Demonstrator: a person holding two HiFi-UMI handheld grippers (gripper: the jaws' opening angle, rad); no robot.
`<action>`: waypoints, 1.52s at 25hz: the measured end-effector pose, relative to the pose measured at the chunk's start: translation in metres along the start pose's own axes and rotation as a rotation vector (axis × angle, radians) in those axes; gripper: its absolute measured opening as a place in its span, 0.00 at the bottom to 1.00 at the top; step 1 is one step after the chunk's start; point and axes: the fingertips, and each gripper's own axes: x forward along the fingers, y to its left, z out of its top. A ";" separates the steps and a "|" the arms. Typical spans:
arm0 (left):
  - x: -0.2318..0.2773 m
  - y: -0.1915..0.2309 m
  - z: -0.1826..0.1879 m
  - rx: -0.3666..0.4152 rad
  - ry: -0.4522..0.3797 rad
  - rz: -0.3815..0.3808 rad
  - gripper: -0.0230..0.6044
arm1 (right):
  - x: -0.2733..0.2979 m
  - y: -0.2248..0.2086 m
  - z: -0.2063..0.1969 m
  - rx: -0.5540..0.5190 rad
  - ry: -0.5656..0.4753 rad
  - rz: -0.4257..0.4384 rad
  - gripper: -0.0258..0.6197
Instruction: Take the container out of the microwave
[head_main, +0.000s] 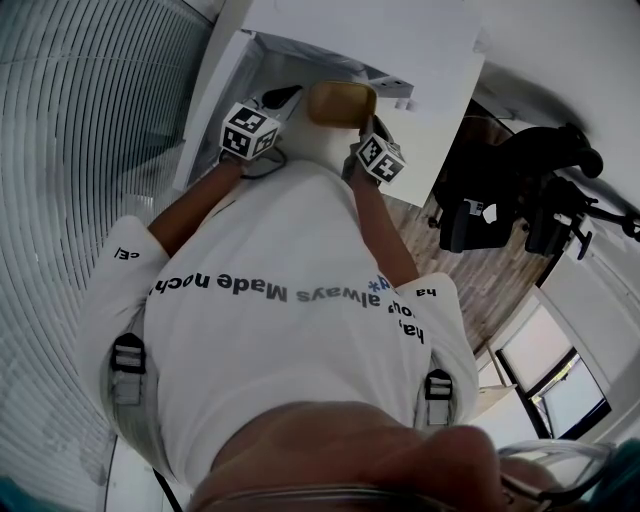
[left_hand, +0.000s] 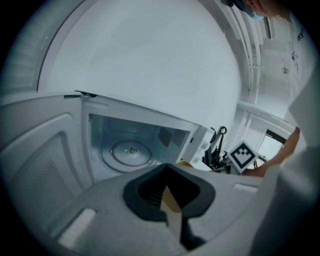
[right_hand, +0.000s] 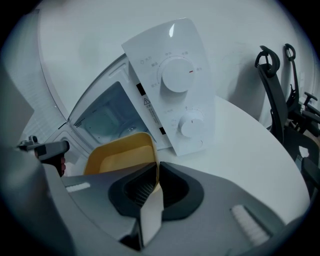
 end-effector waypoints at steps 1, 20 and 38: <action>0.000 0.000 0.000 0.000 0.000 0.000 0.04 | -0.001 -0.002 0.000 0.003 -0.002 -0.007 0.07; 0.011 -0.005 0.002 0.003 0.004 -0.014 0.04 | -0.006 -0.043 -0.009 0.059 0.009 -0.100 0.07; 0.009 -0.006 -0.001 0.004 0.010 -0.015 0.04 | -0.002 -0.053 -0.026 0.095 0.050 -0.141 0.07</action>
